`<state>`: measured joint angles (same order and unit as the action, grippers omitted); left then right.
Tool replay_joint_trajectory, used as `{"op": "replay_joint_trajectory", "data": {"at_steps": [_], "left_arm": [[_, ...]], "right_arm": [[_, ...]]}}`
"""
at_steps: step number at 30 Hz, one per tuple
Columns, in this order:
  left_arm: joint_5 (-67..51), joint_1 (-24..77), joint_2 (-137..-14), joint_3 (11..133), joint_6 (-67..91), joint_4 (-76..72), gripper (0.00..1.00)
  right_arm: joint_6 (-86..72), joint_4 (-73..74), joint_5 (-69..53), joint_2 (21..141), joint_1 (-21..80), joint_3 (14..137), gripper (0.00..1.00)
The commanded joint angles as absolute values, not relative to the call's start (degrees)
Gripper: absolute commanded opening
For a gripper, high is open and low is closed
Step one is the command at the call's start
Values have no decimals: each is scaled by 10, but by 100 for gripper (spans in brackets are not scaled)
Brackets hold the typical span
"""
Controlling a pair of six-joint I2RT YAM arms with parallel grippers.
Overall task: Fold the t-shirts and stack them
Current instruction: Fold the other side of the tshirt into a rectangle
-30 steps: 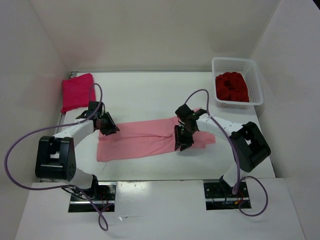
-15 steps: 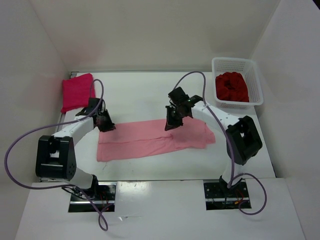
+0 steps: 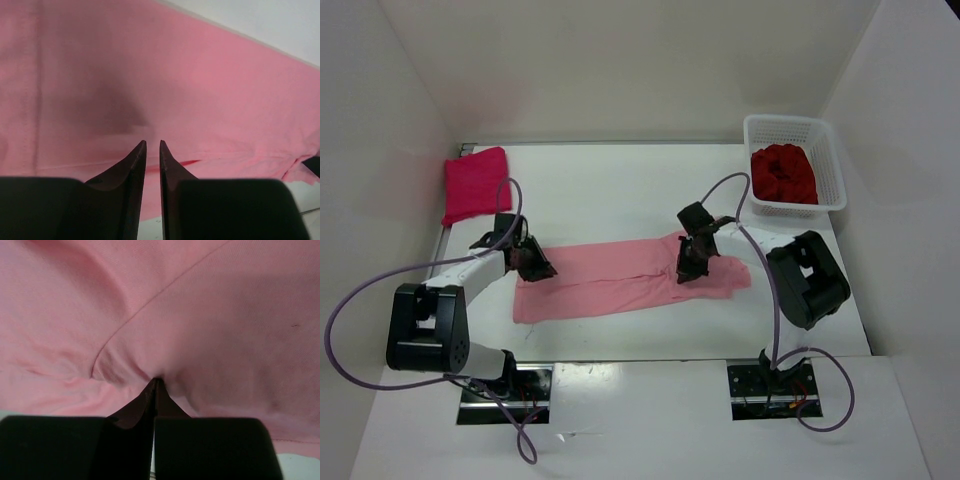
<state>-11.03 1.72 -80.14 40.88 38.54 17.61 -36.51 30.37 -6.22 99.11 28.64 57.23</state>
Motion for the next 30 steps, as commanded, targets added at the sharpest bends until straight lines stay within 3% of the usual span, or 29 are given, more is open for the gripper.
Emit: {"op": "replay_joint_trajectory", "data": {"at_steps": [1,9,11,13,14,17,19,20,23,30], "left_arm": [[-128,-9,-827,388,406,152,23],[-122,-83,-732,367,432,177,23],[-129,-83,-697,403,438,177,22],[-129,-42,-717,465,430,182,22],[-136,-27,-731,481,430,182,22],[-142,40,-801,506,444,147,22],[-150,80,-828,506,463,112,22],[-150,90,-856,506,463,104,22],[-161,102,-904,500,475,77,22],[-163,71,-932,461,470,58,22]], "right_arm": [[-382,270,-46,982,292,544,0],[-344,319,-43,922,232,620,37],[-329,324,-43,930,210,652,37],[-323,324,7,950,196,695,20],[-323,324,30,959,187,707,6],[-323,324,96,1004,165,774,0],[-318,318,139,1038,158,795,10],[-313,318,151,1048,151,810,29],[-308,318,180,1082,146,821,47],[-315,311,197,1118,146,816,49]]}}
